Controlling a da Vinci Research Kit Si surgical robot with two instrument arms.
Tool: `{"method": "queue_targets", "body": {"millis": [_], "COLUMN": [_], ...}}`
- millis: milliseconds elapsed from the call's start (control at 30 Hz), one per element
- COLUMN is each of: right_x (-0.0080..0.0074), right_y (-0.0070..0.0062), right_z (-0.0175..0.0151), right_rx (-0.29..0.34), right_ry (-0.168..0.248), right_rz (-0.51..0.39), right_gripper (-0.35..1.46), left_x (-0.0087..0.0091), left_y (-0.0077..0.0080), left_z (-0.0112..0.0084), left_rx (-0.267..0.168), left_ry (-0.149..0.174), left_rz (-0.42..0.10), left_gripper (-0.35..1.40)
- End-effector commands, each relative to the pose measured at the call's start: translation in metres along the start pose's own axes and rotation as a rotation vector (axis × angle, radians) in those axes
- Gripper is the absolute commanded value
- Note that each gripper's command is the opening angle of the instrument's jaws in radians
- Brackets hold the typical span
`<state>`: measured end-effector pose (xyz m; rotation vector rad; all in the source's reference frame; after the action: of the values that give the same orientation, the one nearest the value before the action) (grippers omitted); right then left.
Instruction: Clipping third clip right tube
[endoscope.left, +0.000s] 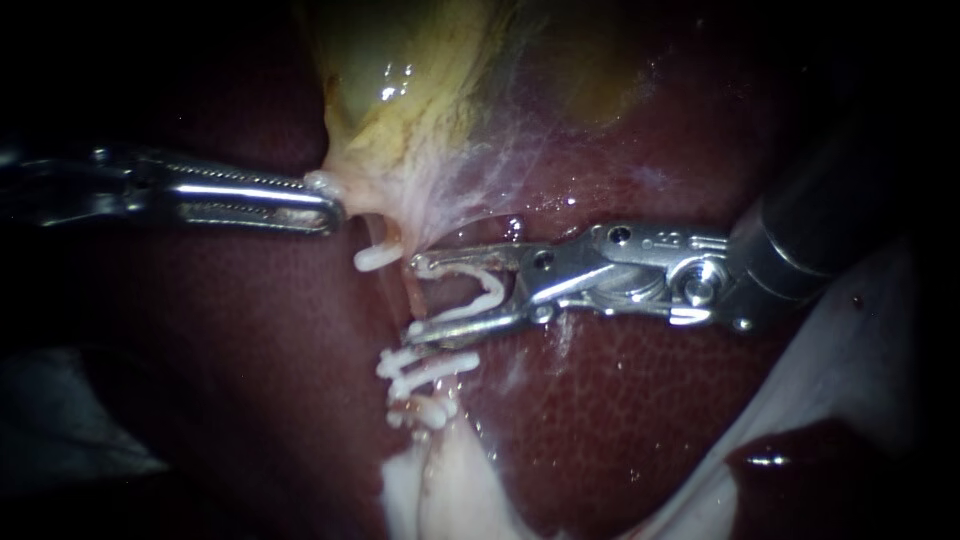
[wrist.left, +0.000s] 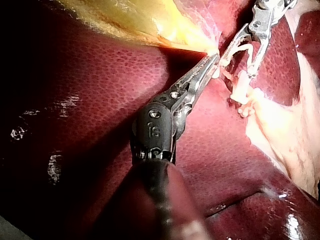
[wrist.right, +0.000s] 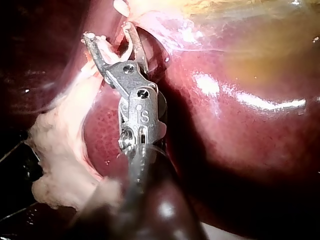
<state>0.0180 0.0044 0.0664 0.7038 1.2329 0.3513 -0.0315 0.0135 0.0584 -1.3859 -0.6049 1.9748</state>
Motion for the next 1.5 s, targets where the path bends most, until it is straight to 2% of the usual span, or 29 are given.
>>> {"method": "queue_targets", "body": {"millis": [33, 133, 300, 567, 800, 1067, 1267, 1500], "right_x": [-0.0002, -0.0009, -0.0022, -0.0021, -0.0014, -0.0002, 0.001, 0.0022], "right_y": [0.0001, 0.0004, 0.0012, 0.0019, 0.0014, 0.0003, 0.0005, 0.001], "right_z": [0.0, 0.0002, 0.0004, 0.0008, 0.0012, 0.0011, 0.0009, 0.0003], "right_rx": [-0.001, -0.004, -0.008, -0.011, 0.067, 0.172, 0.187, 0.202], "right_ry": [-0.006, -0.023, -0.025, -0.025, 0.055, 0.114, 0.183, 0.234], "right_rz": [-0.001, -0.005, 0.002, 0.002, 0.041, 0.084, 0.124, 0.162], "right_gripper": [0.48, 0.48, 0.48, 0.49, 0.5, 0.49, 0.48, 0.42], "left_x": [0.0, 0.0, 0.0, 0.0, 0.0, -0.0001, -0.0001, -0.0002], "left_y": [0.0, 0.0, 0.0001, 0.0001, 0.0001, 0.0, 0.0, -0.0001], "left_z": [0.0, 0.0, 0.0, 0.0, 0.0, 0.0, 0.0, 0.0001], "left_rx": [0.0, 0.0, 0.0, 0.0, 0.0, 0.0, 0.0, -0.001], "left_ry": [0.0, 0.0, 0.0, 0.0, 0.0, 0.0, 0.0, 0.0], "left_rz": [0.0, 0.0, 0.0, 0.0, 0.0, 0.0, 0.001, 0.001], "left_gripper": [-0.35, -0.35, -0.35, -0.35, -0.35, -0.35, -0.35, -0.35]}}
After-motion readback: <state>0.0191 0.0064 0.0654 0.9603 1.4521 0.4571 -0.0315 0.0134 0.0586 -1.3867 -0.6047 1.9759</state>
